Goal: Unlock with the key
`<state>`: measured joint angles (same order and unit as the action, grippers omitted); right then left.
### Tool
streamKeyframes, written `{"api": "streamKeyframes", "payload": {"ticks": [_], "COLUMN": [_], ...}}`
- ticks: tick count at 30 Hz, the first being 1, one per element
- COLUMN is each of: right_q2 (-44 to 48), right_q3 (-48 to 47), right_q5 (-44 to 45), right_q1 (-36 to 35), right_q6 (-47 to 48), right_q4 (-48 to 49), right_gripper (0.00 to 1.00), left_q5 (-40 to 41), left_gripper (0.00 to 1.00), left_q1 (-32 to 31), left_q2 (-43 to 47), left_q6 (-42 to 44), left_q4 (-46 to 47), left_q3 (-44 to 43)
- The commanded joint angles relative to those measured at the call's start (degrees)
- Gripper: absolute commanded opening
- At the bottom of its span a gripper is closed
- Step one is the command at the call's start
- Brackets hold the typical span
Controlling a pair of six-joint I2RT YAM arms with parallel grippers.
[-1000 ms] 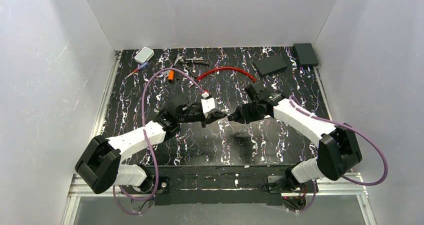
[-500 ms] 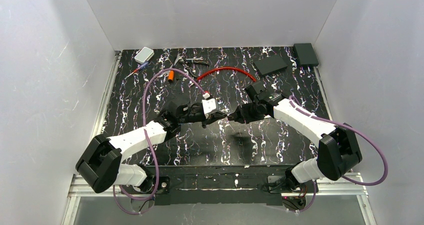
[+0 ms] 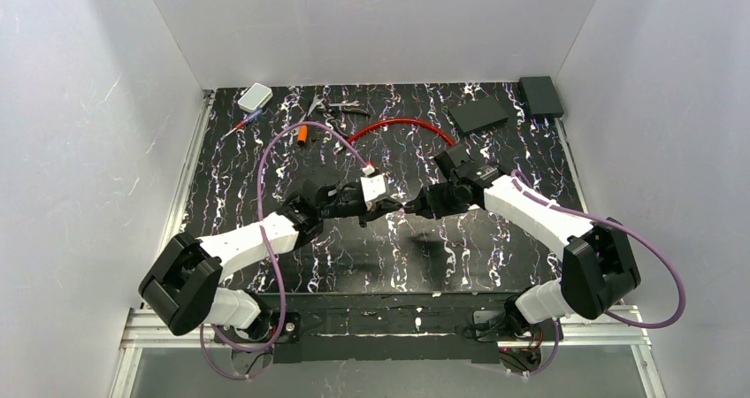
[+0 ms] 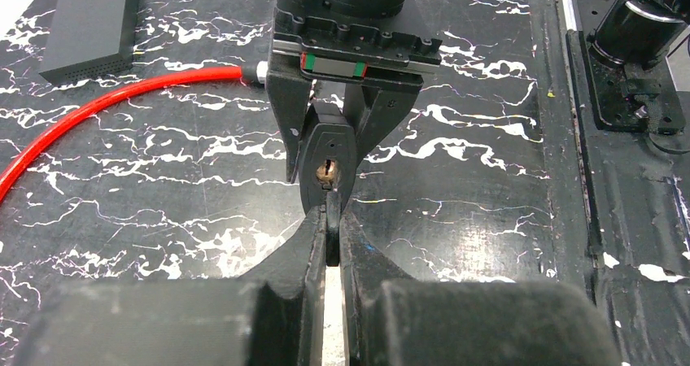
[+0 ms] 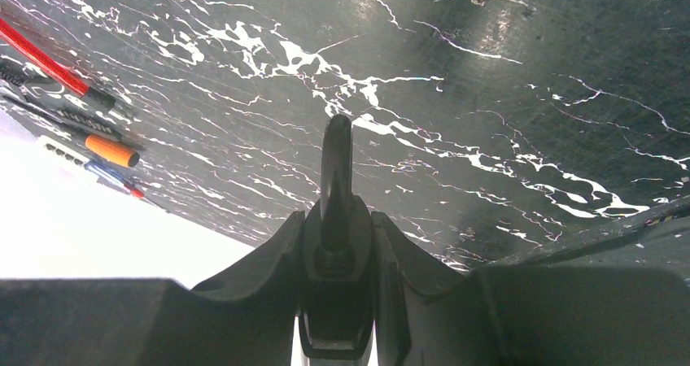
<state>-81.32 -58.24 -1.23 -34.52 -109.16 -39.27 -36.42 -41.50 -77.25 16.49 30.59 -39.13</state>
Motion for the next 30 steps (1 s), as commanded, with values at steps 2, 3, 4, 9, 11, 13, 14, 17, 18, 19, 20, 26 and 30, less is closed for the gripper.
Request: {"api": "streamKeyframes", "payload": {"ticks": [2, 3, 4, 9, 11, 13, 14, 17, 18, 19, 20, 26, 30], "right_q2": [1.37, 1.27, 1.21, 1.25, 1.46, 1.51, 1.52, 1.26, 1.16, 0.93, 0.74, -1.04, -2.02], "right_q3": [-0.51, -0.54, -0.49, -0.29, 0.27, 0.40, 0.39, 0.15, -0.50, -1.23, -1.88, -4.25, -5.51], "right_q5": [-2.78, -2.92, -2.98, -3.64, -4.27, -4.48, -4.54, -4.29, -3.86, -3.08, -2.47, 0.71, 0.91], "right_q1": [-0.63, -0.71, -0.72, -0.89, -0.92, -0.98, -0.98, -1.29, -1.48, -1.66, -1.88, -4.59, -5.33], "right_q6": [-0.88, -0.88, -0.90, -0.81, -0.79, -0.79, -0.79, -1.39, -1.56, -1.73, -2.07, -4.63, -5.44], "right_q4": [3.62, 3.71, 3.86, 5.39, 6.76, 7.12, 7.02, 6.05, 5.15, 4.17, 3.15, 0.35, -0.51], "right_gripper": [0.01, 0.01, 0.01, 0.01, 0.01, 0.01, 0.01, 0.01, 0.01, 0.01, 0.01, 0.01, 0.01], "left_q5": [1.61, 1.87, 2.20, 4.82, 6.38, 5.98, 5.30, 4.65, 4.54, 4.75, 5.27, 8.67, 10.11], "left_gripper": [0.00, 0.00, 0.00, 0.00, 0.00, 0.00, 0.00, 0.00, 0.00, 0.00, 0.00, 0.00, 0.00], "left_q1": [-0.41, -0.37, -0.42, -0.41, -0.35, -0.40, -0.41, -0.42, -0.36, -0.41, -0.49, -0.77, -0.91], "left_q2": [-0.41, -0.42, -0.38, -0.43, -0.38, -0.59, -0.38, -0.09, -0.10, -0.09, -0.20, -0.10, -0.10], "left_q6": [1.01, 1.13, 1.17, 1.02, 0.79, 0.79, 0.98, 1.61, 1.62, 1.57, 1.29, -0.13, -1.07], "left_q4": [0.52, 0.52, 0.52, 0.53, 0.52, 0.53, 0.52, 0.52, 0.52, 0.46, 0.44, 0.44, 0.25], "left_q3": [-0.88, -0.79, -0.73, -0.55, -0.33, -0.37, -0.42, -0.24, -0.24, -0.26, -0.33, -0.44, -0.58]}}
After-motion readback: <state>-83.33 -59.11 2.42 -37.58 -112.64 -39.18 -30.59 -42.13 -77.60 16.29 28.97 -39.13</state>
